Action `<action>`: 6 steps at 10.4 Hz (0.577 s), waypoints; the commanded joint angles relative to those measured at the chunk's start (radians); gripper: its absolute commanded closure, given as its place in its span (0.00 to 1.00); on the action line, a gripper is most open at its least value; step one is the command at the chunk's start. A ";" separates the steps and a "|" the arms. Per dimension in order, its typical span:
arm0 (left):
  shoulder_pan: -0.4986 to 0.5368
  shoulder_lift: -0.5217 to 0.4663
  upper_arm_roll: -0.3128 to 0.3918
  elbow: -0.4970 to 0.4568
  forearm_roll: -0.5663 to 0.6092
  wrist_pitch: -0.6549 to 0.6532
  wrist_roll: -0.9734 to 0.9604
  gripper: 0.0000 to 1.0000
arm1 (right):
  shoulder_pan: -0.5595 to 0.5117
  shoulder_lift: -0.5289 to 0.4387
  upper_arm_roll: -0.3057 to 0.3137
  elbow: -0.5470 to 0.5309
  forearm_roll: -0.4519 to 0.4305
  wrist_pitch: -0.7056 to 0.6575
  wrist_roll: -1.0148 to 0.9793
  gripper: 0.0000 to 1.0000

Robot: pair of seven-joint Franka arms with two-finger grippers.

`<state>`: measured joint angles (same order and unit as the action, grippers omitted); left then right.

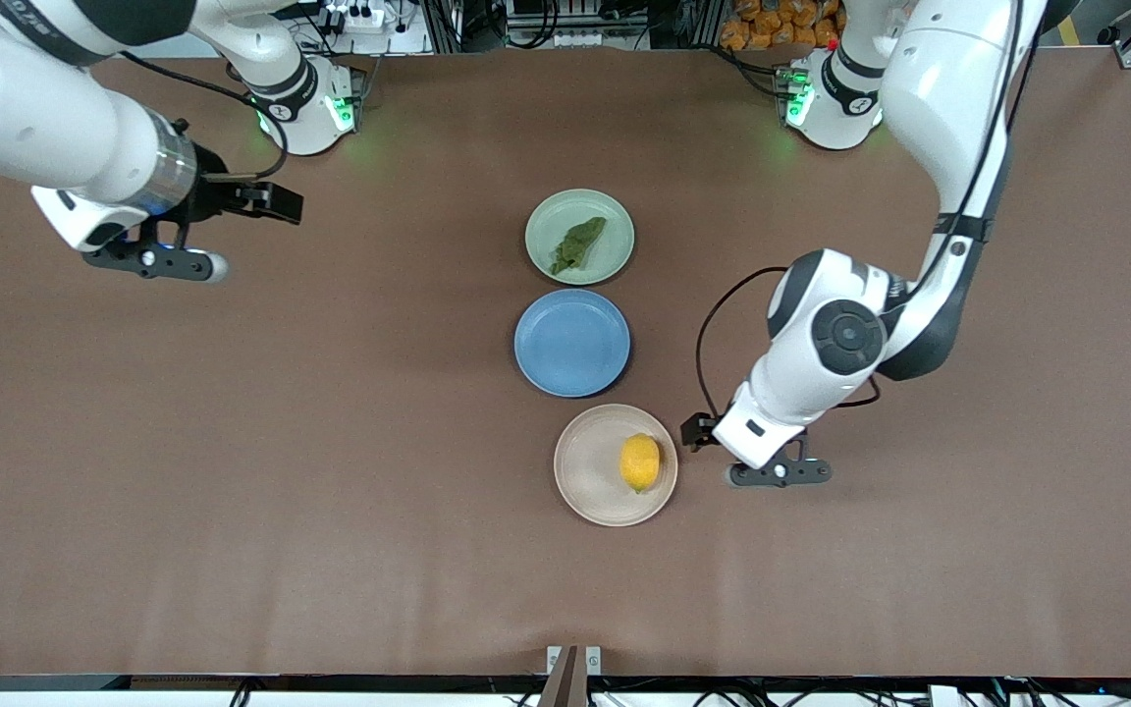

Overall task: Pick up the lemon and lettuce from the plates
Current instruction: 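Move the left gripper over the lemon while the right gripper approaches the lettuce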

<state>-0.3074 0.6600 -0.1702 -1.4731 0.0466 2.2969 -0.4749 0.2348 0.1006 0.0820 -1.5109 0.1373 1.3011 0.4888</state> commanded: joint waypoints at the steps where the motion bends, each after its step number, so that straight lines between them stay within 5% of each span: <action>1: -0.038 0.056 0.012 0.031 0.038 0.097 -0.027 0.00 | 0.047 -0.007 -0.007 -0.026 0.019 0.035 0.057 0.00; 6: -0.191 0.142 0.124 0.031 0.038 0.256 -0.125 0.00 | 0.185 0.013 -0.005 -0.112 0.027 0.163 0.230 0.00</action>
<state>-0.4634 0.7767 -0.0856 -1.4701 0.0589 2.5403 -0.5520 0.3781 0.1223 0.0825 -1.5848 0.1454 1.4152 0.6455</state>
